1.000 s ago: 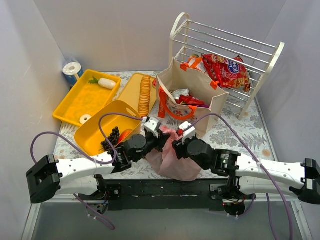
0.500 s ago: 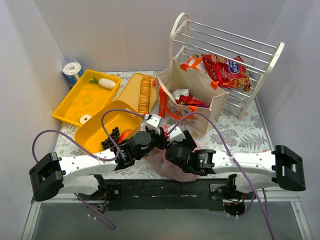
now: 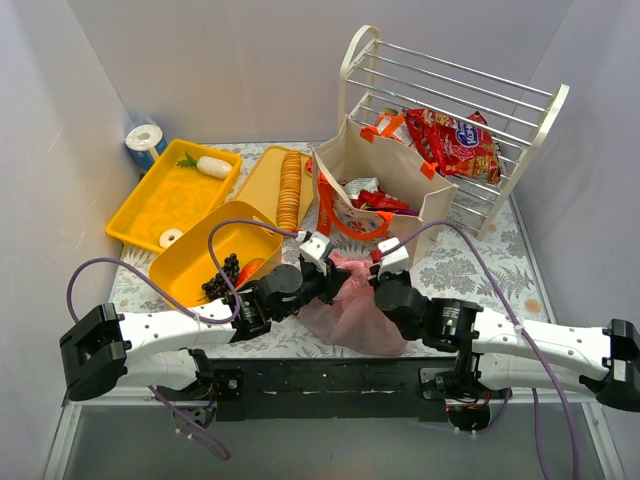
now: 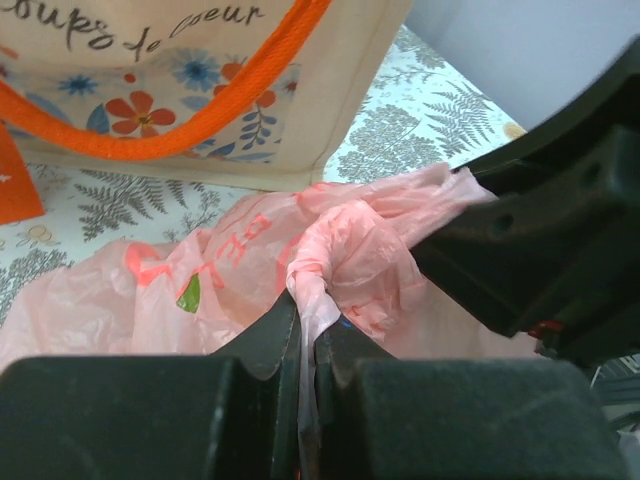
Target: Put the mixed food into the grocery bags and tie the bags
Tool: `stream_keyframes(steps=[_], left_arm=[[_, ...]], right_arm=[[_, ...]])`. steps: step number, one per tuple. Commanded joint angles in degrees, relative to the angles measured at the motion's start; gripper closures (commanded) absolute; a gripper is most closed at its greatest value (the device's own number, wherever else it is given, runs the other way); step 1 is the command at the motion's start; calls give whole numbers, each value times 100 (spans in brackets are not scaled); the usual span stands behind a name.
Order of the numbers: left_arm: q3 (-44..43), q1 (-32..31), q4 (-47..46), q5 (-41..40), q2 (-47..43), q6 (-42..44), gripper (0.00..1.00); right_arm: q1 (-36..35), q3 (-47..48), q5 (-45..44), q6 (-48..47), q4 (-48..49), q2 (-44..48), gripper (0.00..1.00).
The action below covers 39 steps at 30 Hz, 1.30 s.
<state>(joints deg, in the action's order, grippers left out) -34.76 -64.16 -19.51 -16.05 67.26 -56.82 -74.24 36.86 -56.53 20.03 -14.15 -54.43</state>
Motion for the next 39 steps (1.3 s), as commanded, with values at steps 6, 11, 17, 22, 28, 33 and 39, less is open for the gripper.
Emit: stream_keyframes(steps=[6,11,17,22,28,33,39], left_arm=[[-30,44,-202,366,102,742,100],[-66,35,-247,279,375,997,100],[-171,0,-176,-319,682,1427,100],[-49,-17,-403,-285,516,1551,100],[303,-17,-615,408,68,1577,100],[558,-17,-677,289,-283,1779,100],[444,-17,-572,418,-258,1938,100]], right_arm=[[1411,-636,2303,-588,1011,987,99],[1447,-259,2813,-649,600,988,99],[1456,426,3192,-544,-183,786,99],[1465,620,3500,-422,-509,776,99],[1474,823,3412,-175,-1001,776,99],[1482,840,3779,-210,-1046,1022,99],[1544,805,4563,-281,-572,1225,64]])
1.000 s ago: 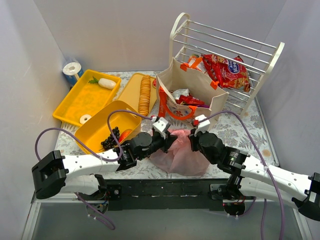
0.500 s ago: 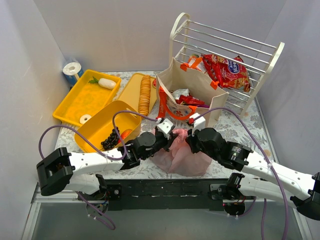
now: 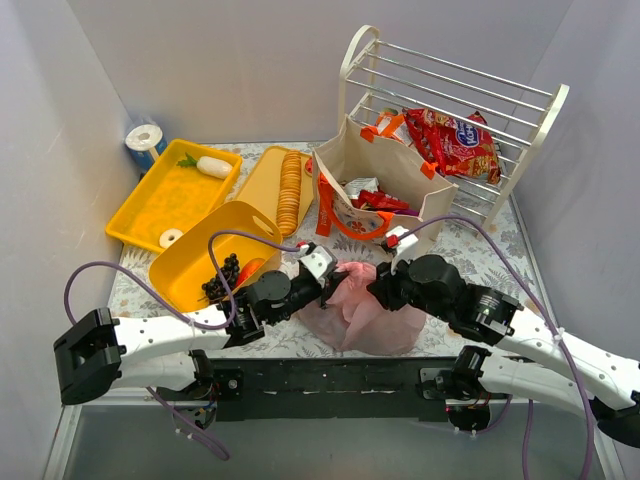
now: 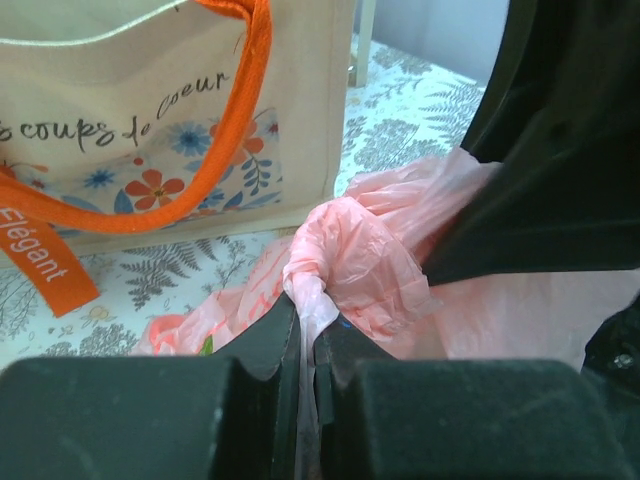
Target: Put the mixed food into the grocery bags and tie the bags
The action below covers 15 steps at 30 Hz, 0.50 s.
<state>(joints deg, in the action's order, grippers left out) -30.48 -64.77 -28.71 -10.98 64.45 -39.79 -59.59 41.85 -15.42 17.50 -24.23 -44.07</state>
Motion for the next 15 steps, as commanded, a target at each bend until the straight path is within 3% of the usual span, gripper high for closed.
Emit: stream_keyframes(steps=[1,2,4,15], left_arm=[[-54,44,357,68,94,200,100],[-89,44,375,113,208,139,100],[-134,44,418,184,305,94,100],[-142,44,524,167,174,-2,100]], right_arm=[[88,333,461,-44,454,154,58],[106,377,478,-71,480,110,48],[106,386,505,-167,725,110,38],[115,544,690,-1424,1210,-795,30]])
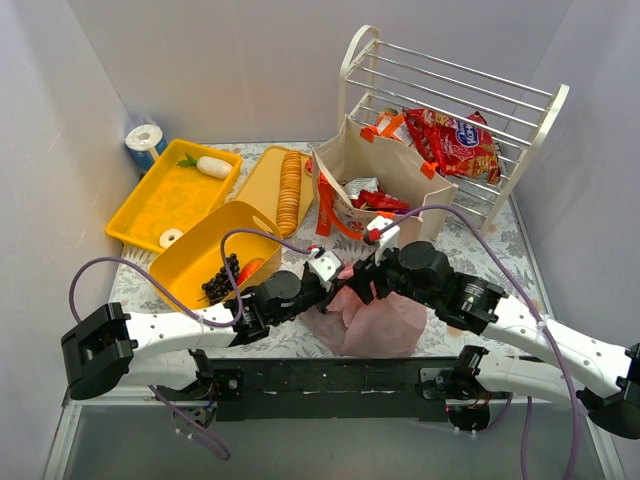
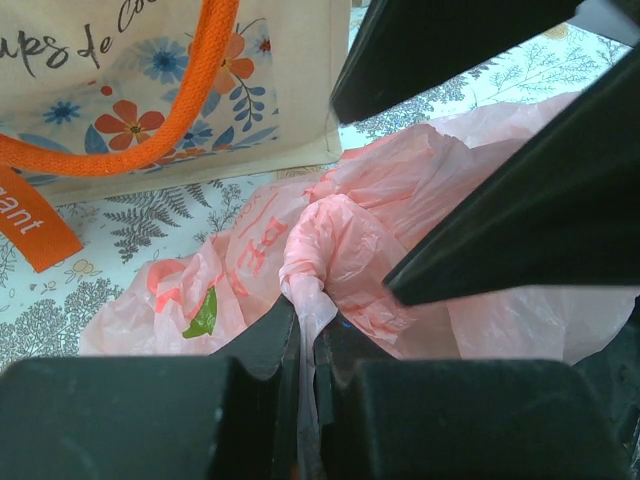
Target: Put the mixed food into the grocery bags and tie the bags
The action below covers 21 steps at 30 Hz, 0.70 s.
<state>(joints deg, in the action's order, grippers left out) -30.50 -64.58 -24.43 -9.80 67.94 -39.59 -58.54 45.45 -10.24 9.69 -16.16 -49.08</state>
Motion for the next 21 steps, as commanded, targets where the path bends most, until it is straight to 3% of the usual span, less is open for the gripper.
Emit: stream_keyframes(steps=[1,12,21], left_arm=[[-123,24,87,57,-211,-39,100],[-88,24,166,-13,-352,-31,100],[-175,24,280,5,-352,-13,100]], right_arm=[[18,201,171,-731,395,-373,30],[150,131,725,-952,140,-594,31],[273,130,629,-1118,8,-822,41]])
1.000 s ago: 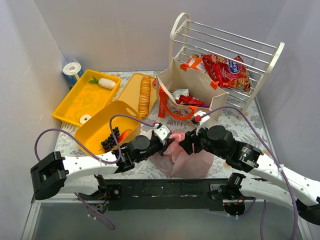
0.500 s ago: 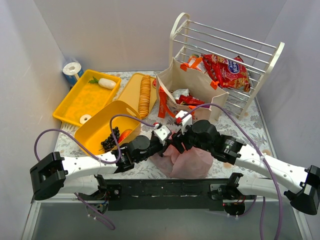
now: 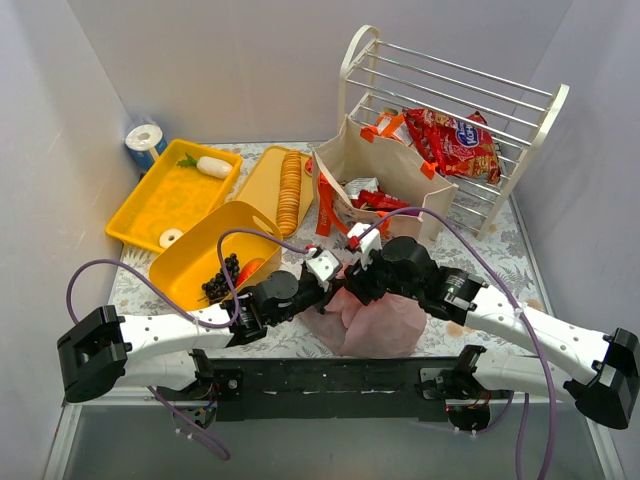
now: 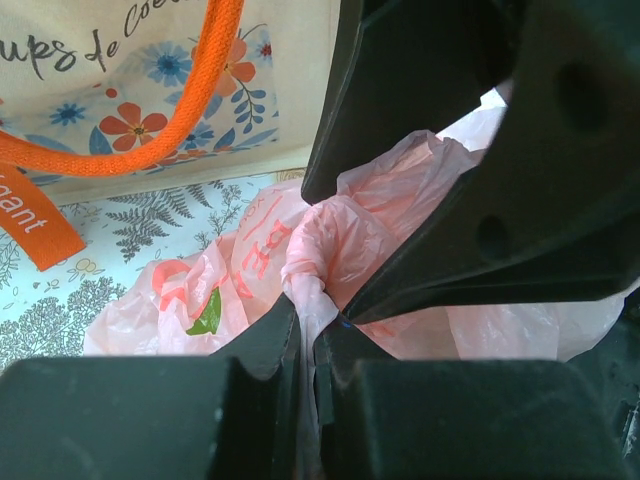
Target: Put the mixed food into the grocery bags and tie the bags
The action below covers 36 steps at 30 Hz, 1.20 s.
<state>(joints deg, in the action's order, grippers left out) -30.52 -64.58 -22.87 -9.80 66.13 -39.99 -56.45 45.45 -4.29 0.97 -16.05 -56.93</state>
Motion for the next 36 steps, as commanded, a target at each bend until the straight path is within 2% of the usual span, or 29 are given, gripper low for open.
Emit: stream_keyframes(steps=[1,11,15,18,22,25,28,29,32,36], left_arm=[[-165,24,134,-4,-179,35,100],[-217,24,108,49,-223,-27,100],[-208,24,81,66,-232,-79,100],[-200,24,81,66,-258,-88,100],[-165,24,55,84,-329,-132,100],[-156,24,11,215,-390,-193,99],[-164,24,-33,277,-399,-238,84],[-173,24,-33,277,-382,-220,72],[-226,33,-68,181,-285,-159,58],[-357,50,-129,145,-92,-44,50]], right_arm=[[81,157,25,-264,-47,-64,41],[195,8,113,-273,58,-82,42],[187,-19,34,-264,129,-152,49],[187,16,-176,-299,76,-170,62],[187,25,-466,-361,50,-47,87],[187,-54,-712,-431,111,85,97],[187,-159,-748,-510,234,216,99],[187,-177,-748,-536,260,252,99],[187,-230,-722,-624,287,392,99],[187,-256,-573,-756,287,560,99]])
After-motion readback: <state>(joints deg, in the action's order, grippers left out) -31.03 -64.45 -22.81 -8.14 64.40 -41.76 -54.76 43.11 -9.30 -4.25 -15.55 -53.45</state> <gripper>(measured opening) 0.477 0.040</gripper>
